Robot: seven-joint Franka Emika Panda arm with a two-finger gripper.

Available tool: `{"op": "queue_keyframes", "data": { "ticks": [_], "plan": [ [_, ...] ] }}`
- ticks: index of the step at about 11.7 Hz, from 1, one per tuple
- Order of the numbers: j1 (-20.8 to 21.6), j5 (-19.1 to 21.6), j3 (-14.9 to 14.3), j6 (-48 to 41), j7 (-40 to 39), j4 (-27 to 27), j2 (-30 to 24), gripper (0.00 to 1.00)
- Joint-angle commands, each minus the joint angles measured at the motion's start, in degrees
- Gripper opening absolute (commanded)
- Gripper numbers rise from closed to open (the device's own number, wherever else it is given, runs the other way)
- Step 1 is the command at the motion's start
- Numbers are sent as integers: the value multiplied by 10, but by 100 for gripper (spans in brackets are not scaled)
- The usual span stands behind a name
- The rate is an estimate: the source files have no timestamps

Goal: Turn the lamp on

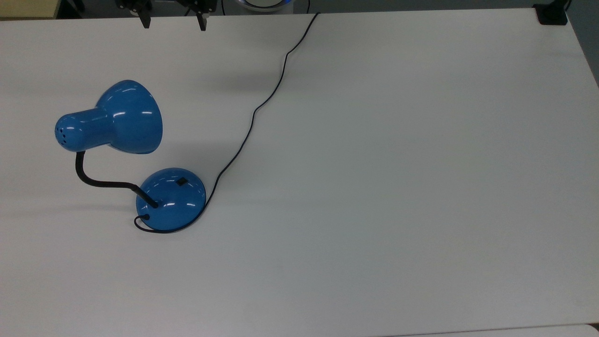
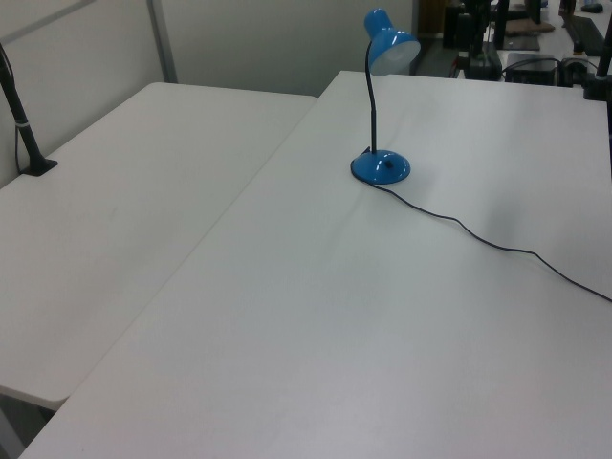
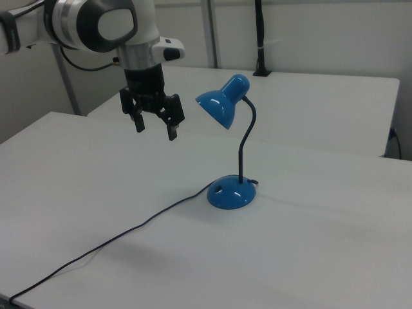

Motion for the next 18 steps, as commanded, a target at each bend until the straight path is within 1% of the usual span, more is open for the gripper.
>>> {"op": "queue_keyframes", "data": {
  "ticks": [1, 6, 10, 11, 12, 14, 15, 16, 17, 18],
  "plan": [
    [16, 13, -2, 6, 41, 16, 16, 100],
    [11, 11, -7, 8, 38, 16, 16, 100],
    [-2, 13, -9, 12, 34, 16, 16, 100],
    [-6, 14, -10, 12, 33, 17, 17, 93],
    [-11, 15, -9, 12, 32, 16, 17, 84],
    [-12, 39, -10, 12, 34, 16, 16, 29],
    [-16, 50, -10, 14, 42, 16, 16, 10],
    [-19, 57, -10, 24, 66, 13, 15, 3],
    [-21, 59, -9, 36, 103, 12, 16, 0],
    [-21, 59, -8, 62, 128, 5, 15, 0]
  ]
}}
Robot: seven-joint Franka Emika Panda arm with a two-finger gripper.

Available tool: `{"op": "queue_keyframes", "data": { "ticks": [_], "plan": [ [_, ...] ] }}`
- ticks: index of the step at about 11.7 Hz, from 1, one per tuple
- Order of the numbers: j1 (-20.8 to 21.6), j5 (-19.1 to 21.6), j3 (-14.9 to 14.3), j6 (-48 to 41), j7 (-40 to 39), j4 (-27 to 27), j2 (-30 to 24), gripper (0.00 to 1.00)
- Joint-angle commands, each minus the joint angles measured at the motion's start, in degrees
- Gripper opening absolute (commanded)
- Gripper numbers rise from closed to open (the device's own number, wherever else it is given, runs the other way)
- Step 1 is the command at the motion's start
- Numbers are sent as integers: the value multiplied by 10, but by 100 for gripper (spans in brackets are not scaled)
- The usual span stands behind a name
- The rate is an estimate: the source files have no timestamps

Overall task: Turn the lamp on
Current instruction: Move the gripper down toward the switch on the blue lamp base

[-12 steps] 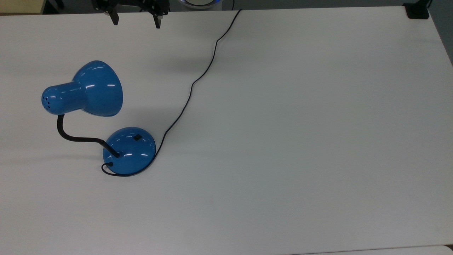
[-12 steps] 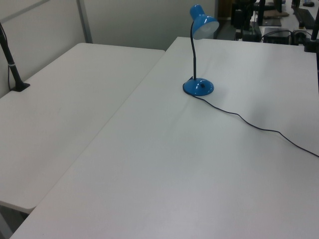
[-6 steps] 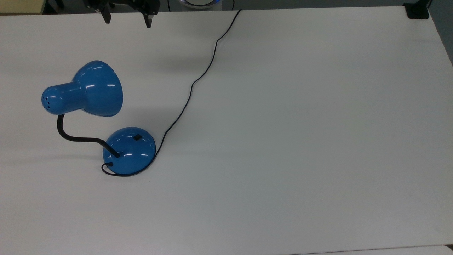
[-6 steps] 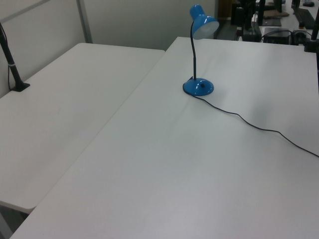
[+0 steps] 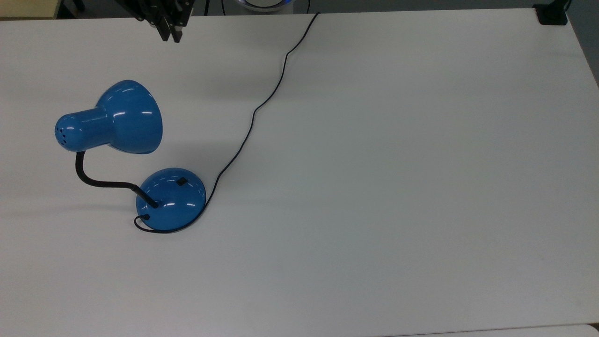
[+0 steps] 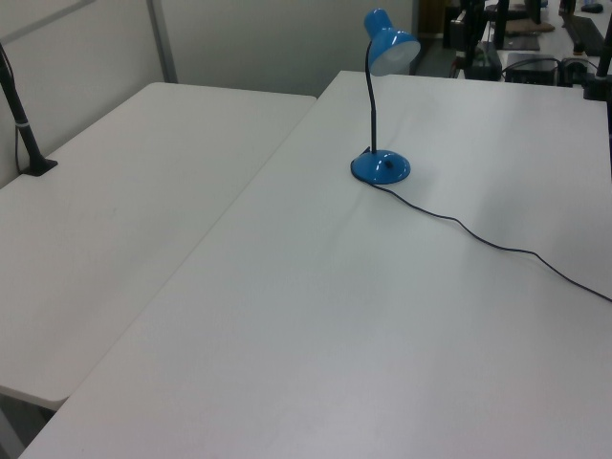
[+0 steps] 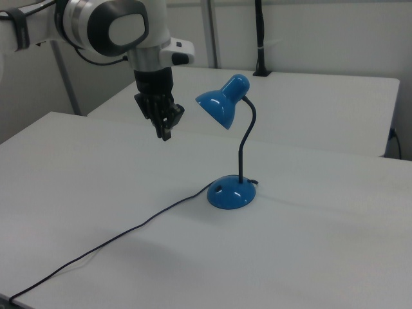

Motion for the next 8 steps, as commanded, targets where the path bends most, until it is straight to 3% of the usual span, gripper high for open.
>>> {"op": "queue_keyframes", "data": {
  "ticks": [1, 5, 8],
  "plan": [
    [0, 14, -1, 73, 97, -14, 1, 0],
    [14, 2, 0, 219, 176, -82, 5, 0],
    [31, -47, 5, 306, 205, -159, 5, 0]
  ]
}}
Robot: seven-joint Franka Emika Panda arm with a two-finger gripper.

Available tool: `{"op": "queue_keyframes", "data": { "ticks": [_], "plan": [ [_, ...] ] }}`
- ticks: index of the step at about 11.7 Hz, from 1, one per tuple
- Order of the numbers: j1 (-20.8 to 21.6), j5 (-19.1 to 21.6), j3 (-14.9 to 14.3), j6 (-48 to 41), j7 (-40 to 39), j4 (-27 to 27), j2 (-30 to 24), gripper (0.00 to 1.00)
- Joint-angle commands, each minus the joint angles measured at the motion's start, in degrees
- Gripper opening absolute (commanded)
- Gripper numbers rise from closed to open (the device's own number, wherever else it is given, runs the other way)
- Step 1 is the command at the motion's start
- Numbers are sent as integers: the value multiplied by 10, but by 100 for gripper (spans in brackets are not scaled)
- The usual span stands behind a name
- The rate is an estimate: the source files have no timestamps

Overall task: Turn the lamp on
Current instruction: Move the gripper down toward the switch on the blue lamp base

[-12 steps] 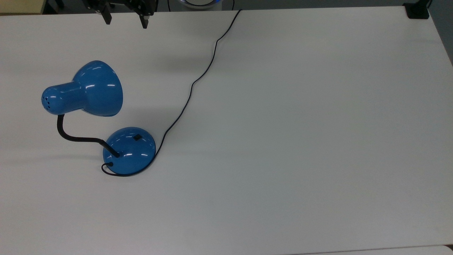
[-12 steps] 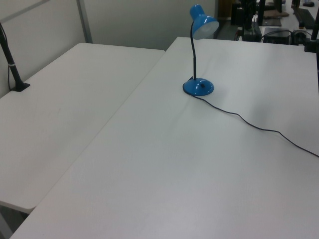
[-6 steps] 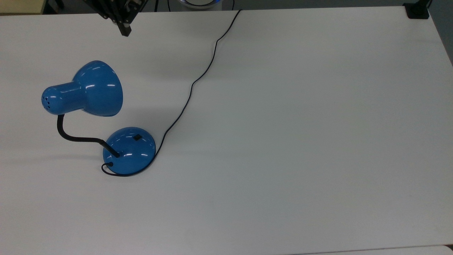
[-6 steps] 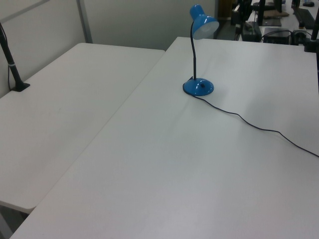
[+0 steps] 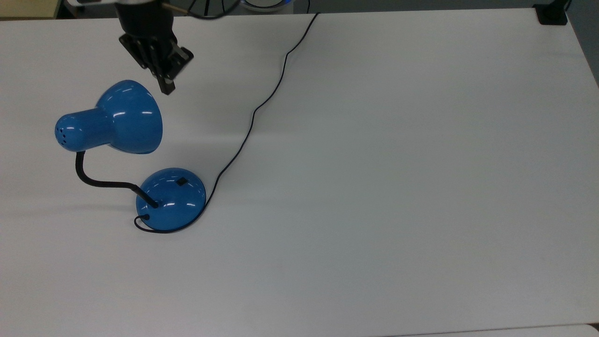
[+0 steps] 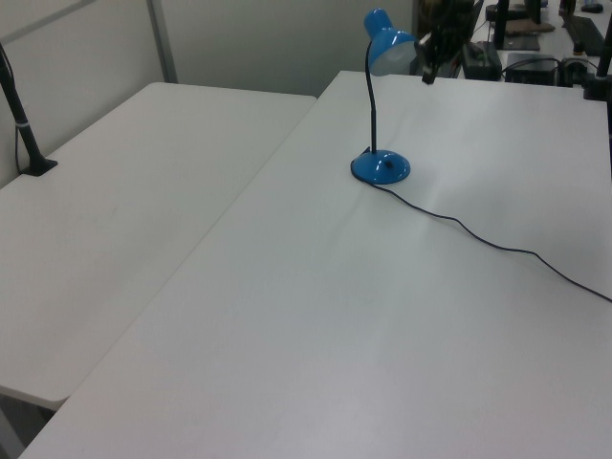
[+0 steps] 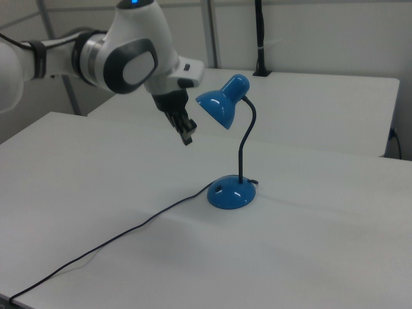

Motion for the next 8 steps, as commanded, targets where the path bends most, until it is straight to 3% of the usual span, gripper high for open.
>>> {"op": "queue_keyframes", "data": {
  "ticks": [1, 3, 8],
  "plan": [
    [32, -59, 0, 123, 60, -99, -15, 0],
    [50, -133, 2, 205, 131, -146, -5, 0],
    [48, -313, 13, 280, 322, -145, 76, 0]
  ]
}}
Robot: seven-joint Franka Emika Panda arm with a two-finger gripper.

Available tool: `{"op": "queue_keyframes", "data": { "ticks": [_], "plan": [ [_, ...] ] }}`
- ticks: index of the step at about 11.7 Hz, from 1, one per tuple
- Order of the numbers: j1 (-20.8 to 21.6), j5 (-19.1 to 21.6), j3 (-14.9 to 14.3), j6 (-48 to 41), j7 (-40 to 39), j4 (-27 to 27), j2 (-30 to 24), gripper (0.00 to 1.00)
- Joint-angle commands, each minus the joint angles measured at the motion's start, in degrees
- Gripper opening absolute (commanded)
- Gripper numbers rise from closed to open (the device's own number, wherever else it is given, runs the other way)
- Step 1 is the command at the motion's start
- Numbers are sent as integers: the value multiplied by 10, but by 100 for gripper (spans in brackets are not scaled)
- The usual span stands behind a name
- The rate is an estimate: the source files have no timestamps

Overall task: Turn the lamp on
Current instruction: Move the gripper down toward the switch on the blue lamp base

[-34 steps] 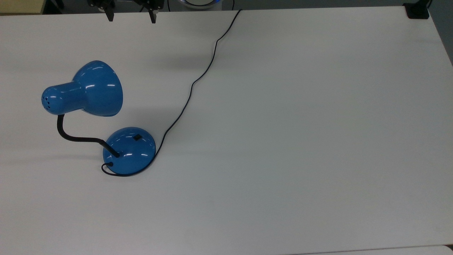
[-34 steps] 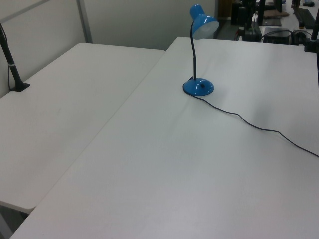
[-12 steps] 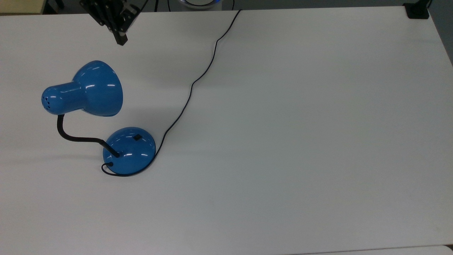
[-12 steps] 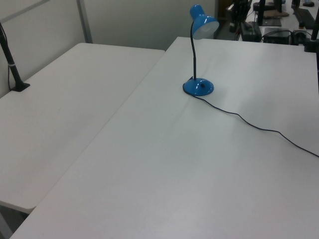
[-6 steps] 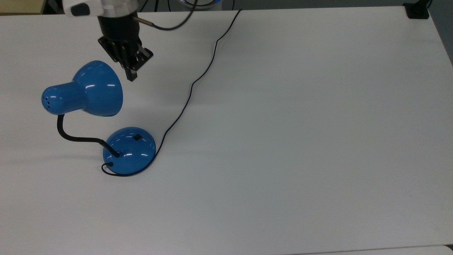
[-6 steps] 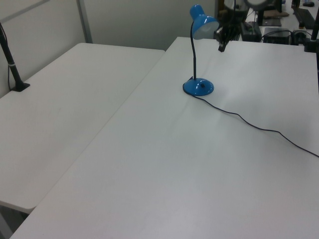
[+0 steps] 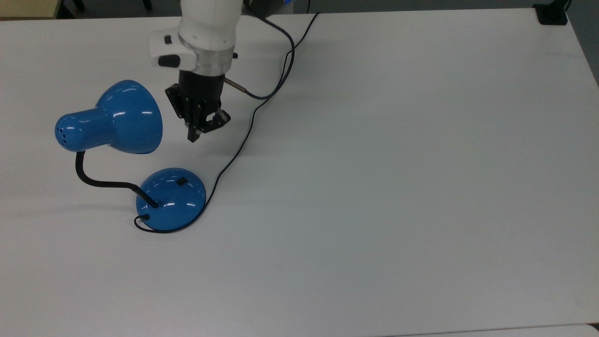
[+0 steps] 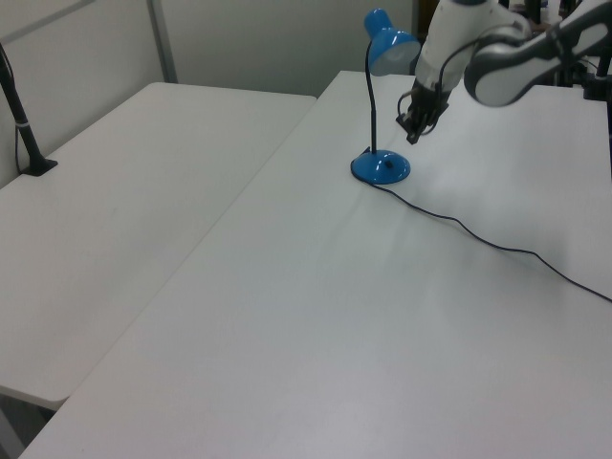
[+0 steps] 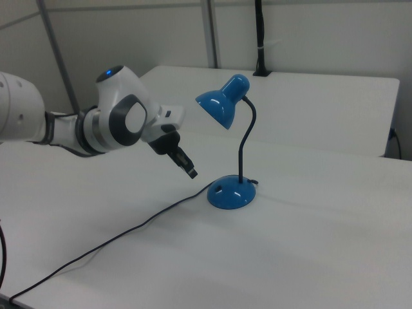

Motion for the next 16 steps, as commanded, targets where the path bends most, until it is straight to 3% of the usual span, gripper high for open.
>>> {"op": "queue_keyframes", "data": {
  "ticks": [1, 11, 16],
  "plan": [
    [-2, -69, 0, 47, 89, -1, 31, 0],
    [-22, -92, 0, 48, 165, 136, 166, 0],
    [-21, -102, 0, 49, 165, 138, 178, 0]
  ]
}}
